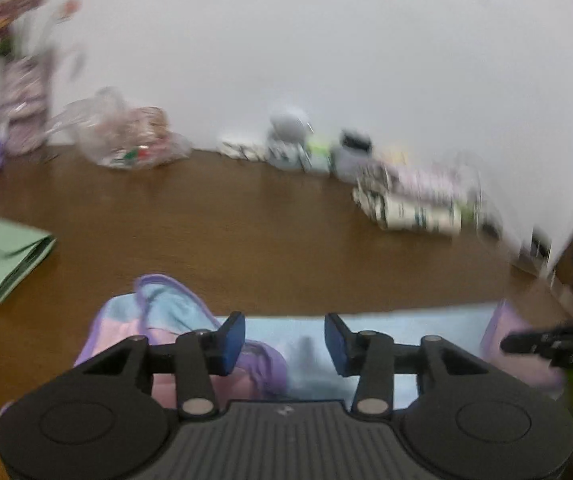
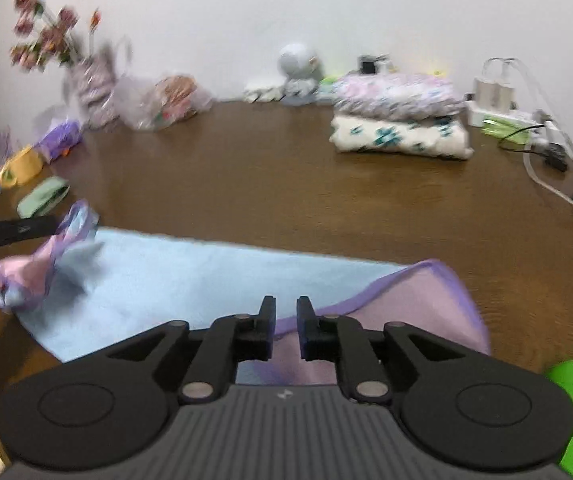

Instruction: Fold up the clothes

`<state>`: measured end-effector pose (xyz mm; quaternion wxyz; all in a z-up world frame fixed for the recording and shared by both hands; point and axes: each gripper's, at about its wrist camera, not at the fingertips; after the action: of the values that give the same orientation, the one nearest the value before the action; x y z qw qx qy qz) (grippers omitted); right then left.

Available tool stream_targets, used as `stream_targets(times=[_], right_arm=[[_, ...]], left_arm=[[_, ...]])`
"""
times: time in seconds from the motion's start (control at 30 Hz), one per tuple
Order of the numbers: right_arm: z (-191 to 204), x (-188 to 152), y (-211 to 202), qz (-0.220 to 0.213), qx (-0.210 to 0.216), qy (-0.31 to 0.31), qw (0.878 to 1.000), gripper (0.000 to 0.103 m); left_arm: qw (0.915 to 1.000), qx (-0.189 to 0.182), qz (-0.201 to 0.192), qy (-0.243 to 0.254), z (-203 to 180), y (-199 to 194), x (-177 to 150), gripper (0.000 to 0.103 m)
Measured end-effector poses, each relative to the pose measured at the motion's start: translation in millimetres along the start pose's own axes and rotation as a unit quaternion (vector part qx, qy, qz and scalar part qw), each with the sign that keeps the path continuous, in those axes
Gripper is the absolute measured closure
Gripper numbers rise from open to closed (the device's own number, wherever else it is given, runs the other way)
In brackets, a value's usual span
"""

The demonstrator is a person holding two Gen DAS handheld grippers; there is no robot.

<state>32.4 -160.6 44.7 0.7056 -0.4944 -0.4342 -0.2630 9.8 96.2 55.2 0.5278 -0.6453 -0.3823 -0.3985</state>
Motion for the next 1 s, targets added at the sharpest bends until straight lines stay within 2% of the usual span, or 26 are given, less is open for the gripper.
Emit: stream_targets(times=[0.07, 0.1, 0.13, 0.2, 0.23, 0.27, 0.37, 0.43, 0.5, 0.57, 0.63, 0.67, 0.73, 0.87, 0.97, 1.0], right_arm=[[10, -9, 1, 0.013, 0.011, -0.015, 1.0, 0.091], [13, -15, -5, 0.016, 0.015, -0.025, 0.999, 0.085], [12, -20, -13, 0.015, 0.014, -0.031, 0.999, 0.074], [7, -30, -30, 0.016, 0.01, -0.04, 0.999, 0.061], [2, -34, -37, 0.019, 0.002, -0.037, 0.999, 0.061], [-2, -39, -43, 0.022, -0.007, -0.033, 0.999, 0.061], [-15, -47, -46, 0.017, -0.026, -0.001, 1.0, 0.062], [-19, -51, -46, 0.014, -0.038, 0.005, 0.999, 0.067], [-18, -52, -46, 0.01, -0.048, -0.006, 0.999, 0.07], [-20, -50, -40, 0.009, -0.061, -0.013, 0.998, 0.074], [-25, -44, -29, 0.009, -0.076, -0.015, 0.997, 0.074], [-28, -40, -23, 0.009, -0.084, -0.016, 0.996, 0.074], [-34, -34, -12, 0.01, -0.1, -0.018, 0.995, 0.071], [-45, -21, 11, 0.01, -0.131, -0.021, 0.991, 0.067], [-58, -8, 20, 0.003, -0.151, 0.028, 0.988, 0.067], [-57, -6, 11, -0.014, -0.135, 0.044, 0.99, 0.067]], left_arm=[[0.9986, -0.03, 0.019, 0.04, -21, 6, 0, 0.064], [0.9959, -0.058, 0.016, 0.068, -32, 3, 0, 0.06], [0.9907, -0.084, 0.014, 0.105, -44, 1, 2, 0.056], [0.9695, -0.126, 0.01, 0.21, -69, -3, 7, 0.034], [0.9553, -0.137, 0.005, 0.262, -81, -1, 10, 0.033], [0.9448, -0.146, 0.007, 0.293, -90, 4, 11, 0.032], [0.9401, -0.172, 0.044, 0.291, -100, 29, 8, 0.033], [0.9359, -0.189, 0.069, 0.289, -107, 46, 6, 0.039], [0.9309, -0.205, 0.093, 0.287, -114, 63, 4, 0.073], [0.9249, -0.222, 0.118, 0.285, -121, 80, 2, 0.081], [0.9182, -0.238, 0.142, 0.283, -127, 97, 0, 0.081], [0.9173, -0.24, 0.15, 0.281, -130, 104, 0, 0.081], [0.9244, -0.219, 0.148, 0.275, -135, 113, 3, 0.081], [0.9377, -0.151, 0.122, 0.289, -153, 137, 5, 0.081], [0.94, -0.165, 0.145, 0.261, -148, 145, 24, 0.079], [0.9403, -0.171, 0.15, 0.254, -144, 147, 29, 0.069]])
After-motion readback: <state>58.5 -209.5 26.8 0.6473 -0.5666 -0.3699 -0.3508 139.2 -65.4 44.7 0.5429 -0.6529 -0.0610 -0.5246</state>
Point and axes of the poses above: each gripper's, at about its wrist camera, not at the fingertips, and y roughly the way its jaws point, z to its left, x to its top, and after that the axes turned 14 degrees about -z, right-handed
